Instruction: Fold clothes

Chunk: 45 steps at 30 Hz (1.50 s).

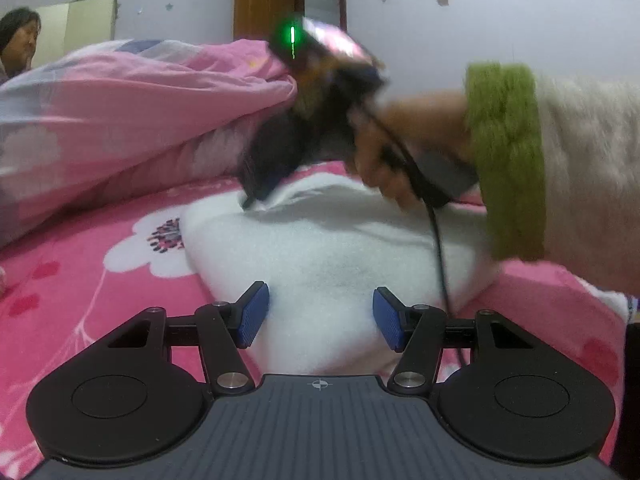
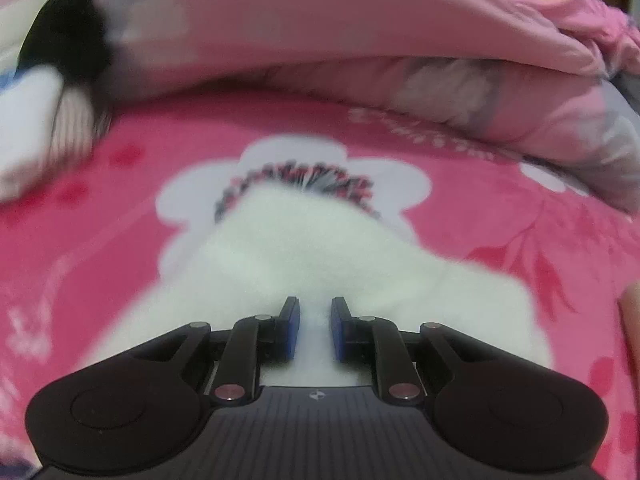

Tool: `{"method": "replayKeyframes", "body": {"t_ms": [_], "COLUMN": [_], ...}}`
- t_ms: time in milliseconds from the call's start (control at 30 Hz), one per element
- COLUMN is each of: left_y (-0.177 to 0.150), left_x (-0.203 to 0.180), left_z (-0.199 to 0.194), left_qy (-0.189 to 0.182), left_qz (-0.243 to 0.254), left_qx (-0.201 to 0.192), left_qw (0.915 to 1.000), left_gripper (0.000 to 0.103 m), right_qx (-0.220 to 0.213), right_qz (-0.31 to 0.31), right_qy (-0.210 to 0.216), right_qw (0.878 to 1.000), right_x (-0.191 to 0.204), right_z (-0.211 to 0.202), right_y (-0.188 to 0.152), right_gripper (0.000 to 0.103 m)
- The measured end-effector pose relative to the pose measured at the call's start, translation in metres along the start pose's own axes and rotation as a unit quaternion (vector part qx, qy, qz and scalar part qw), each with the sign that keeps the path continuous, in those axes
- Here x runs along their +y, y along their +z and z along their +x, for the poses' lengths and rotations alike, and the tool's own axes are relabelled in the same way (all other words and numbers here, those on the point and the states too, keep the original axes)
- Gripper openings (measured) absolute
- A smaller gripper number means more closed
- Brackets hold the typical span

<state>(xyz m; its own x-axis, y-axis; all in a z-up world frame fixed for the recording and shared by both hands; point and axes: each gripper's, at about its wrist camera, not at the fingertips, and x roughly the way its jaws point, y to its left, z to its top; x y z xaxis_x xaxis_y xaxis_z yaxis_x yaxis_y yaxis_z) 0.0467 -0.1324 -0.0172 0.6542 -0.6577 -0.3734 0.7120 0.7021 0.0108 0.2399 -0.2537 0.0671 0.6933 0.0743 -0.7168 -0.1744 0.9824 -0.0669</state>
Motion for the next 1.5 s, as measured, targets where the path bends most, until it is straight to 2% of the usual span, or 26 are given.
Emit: {"method": "replayKeyframes", "body": {"t_ms": [100,167,300,333,433,567,667,700,800,833,1000,1167,1267,1333,1400,1500], "left_y": [0.001,0.000,0.000,0.000,0.001,0.001,0.001,0.002,0.003,0.005,0.013,0.023,0.034,0.041,0.045,0.049], "left_x": [0.002,0.002,0.003,0.005,0.012,0.031,0.043,0.046,0.055,0.055,0.061,0.071,0.063,0.057,0.049,0.039], "left_z": [0.000,-0.001,0.001,0.000,-0.005,-0.016,-0.025,-0.027,-0.035,-0.036,-0.053,-0.047,-0.040,-0.038,-0.035,-0.026], "left_qy": [-0.004,-0.003,-0.003,-0.007,-0.020,-0.043,-0.041,-0.038,-0.029,-0.022,0.012,0.030,0.030,0.029,0.027,0.022], "left_qz": [-0.006,-0.004,-0.009,-0.013,-0.033,-0.079,-0.101,-0.106,-0.122,-0.121,-0.110,-0.123,-0.108,-0.093,-0.071,-0.048], "left_qx": [0.000,0.000,0.002,0.001,0.000,0.020,0.028,0.028,0.031,0.033,0.032,0.043,0.037,0.031,0.027,0.028], "left_qw": [1.0000,1.0000,1.0000,0.9999,0.9993,0.9958,0.9937,0.9932,0.9916,0.9919,0.9933,0.9910,0.9930,0.9947,0.9967,0.9982], "left_gripper": [0.058,0.058,0.059,0.059,0.059,0.059,0.058,0.058,0.058,0.058,0.058,0.058,0.058,0.058,0.058,0.058], "right_qx": [-0.047,-0.058,0.008,0.012,0.008,-0.049,-0.077,-0.070,-0.029,-0.039,-0.068,-0.053,-0.072,-0.083,-0.118,-0.084], "right_qz": [-0.014,-0.007,-0.002,0.003,0.014,0.026,0.001,-0.009,-0.044,-0.023,0.051,0.008,0.020,0.045,0.034,0.008], "right_qy": [0.040,0.077,0.053,0.050,0.047,0.059,0.100,0.102,0.082,0.088,0.091,0.056,0.051,0.046,0.032,-0.027], "right_qw": [0.998,0.995,0.999,0.999,0.999,0.997,0.992,0.992,0.995,0.995,0.992,0.997,0.996,0.994,0.992,0.996], "right_x": [0.009,0.012,0.013,0.012,0.005,-0.011,-0.007,-0.001,0.022,0.019,0.008,0.038,0.041,0.037,0.039,0.041], "right_z": [-0.013,-0.001,0.068,0.069,0.044,-0.036,-0.086,-0.085,-0.057,-0.054,-0.095,-0.107,-0.101,-0.119,-0.148,-0.129], "right_y": [0.021,0.032,0.021,0.022,0.018,0.005,-0.013,-0.026,-0.072,-0.082,-0.073,-0.103,-0.119,-0.113,-0.115,-0.143], "right_gripper": [0.018,0.018,0.017,0.017,0.018,0.019,0.019,0.019,0.019,0.019,0.021,0.020,0.020,0.020,0.020,0.020]}}
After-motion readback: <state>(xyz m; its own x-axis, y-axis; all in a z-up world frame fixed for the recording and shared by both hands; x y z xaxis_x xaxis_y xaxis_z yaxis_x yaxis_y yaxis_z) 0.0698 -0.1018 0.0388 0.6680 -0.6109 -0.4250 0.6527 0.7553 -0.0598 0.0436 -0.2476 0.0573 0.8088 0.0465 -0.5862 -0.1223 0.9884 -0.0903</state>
